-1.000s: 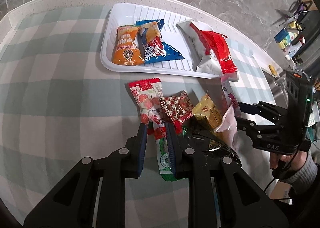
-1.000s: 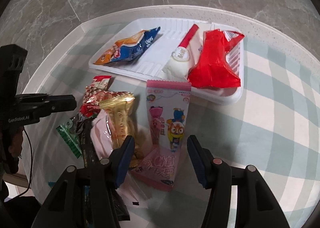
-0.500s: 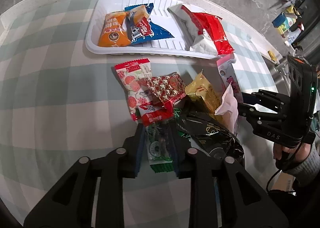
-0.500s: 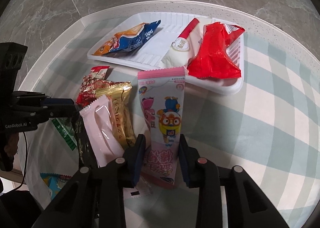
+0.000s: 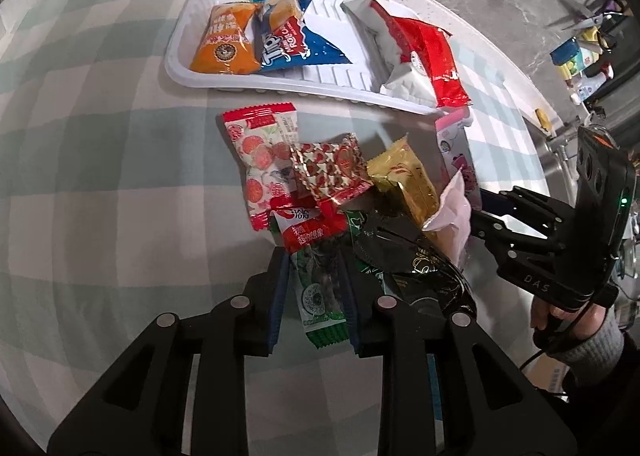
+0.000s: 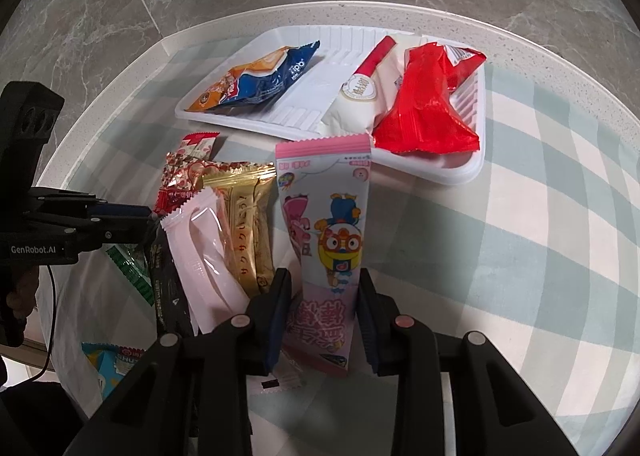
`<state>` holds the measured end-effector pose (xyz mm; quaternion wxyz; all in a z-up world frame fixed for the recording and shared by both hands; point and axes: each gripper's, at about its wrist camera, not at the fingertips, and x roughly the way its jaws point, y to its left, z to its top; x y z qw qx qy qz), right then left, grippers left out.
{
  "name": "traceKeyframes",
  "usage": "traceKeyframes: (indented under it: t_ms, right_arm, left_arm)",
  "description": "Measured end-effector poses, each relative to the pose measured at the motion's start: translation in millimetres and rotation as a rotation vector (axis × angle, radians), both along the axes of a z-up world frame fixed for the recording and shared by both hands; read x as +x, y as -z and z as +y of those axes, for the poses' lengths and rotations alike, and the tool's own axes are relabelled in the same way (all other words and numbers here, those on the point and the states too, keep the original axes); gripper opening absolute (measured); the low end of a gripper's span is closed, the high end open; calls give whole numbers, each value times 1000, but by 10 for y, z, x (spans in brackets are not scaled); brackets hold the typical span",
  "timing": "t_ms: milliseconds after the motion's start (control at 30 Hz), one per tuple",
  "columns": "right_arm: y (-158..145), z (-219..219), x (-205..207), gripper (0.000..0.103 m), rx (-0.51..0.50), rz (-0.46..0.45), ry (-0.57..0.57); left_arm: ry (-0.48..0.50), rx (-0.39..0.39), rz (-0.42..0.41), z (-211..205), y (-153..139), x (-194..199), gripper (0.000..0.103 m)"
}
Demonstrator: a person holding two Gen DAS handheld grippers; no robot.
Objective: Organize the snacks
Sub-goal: 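Lower the left tool onto the green bag while the right holds the pink pack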
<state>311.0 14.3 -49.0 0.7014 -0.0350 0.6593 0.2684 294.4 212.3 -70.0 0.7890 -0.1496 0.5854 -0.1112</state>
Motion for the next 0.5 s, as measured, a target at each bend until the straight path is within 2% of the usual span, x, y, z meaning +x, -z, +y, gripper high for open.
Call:
traceKeyframes:
  t_ms: [100,233,333,500]
  right_arm:
    - [-2,-2,-1,35,2,-1,1]
    - [-6,-6,-7,35,5,-3,5]
    - [-9,-14,-16,35,7,-5,7]
    - [-9,-11,-22,35,7,-6,6]
  left_arm:
    - [14,32,19,-42,17,6,24]
    - [65,28,26,-134,36,-62,29]
    - [121,83,12,-249,24,-146,29]
    - [91,87,7,-256,-3,-181,29]
